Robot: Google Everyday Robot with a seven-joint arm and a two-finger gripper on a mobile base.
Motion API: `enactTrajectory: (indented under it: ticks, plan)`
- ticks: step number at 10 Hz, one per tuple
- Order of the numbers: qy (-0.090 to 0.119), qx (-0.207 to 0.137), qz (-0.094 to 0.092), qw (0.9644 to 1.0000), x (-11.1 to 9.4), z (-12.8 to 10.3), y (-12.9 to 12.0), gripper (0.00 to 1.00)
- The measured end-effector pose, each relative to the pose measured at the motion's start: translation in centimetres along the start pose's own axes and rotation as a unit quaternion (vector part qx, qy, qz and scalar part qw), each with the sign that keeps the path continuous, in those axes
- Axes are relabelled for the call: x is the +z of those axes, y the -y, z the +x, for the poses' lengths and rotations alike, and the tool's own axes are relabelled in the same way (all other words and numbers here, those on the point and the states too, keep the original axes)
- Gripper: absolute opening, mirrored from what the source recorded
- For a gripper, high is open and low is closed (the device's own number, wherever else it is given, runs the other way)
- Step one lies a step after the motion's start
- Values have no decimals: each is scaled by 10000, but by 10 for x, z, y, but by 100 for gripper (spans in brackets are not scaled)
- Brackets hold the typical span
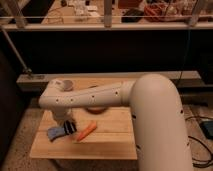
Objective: Place the eraser on the white sponge
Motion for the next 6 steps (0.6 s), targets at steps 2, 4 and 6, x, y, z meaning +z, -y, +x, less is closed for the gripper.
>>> enactTrajectory:
  ticks: [2, 4, 6]
  plan:
    - [-25, -41, -4, 10000, 1, 2, 3, 0]
    - [-55, -104, -14, 9999, 2, 4, 9, 0]
    - [-74, -116, -21, 9999, 3, 5, 8, 0]
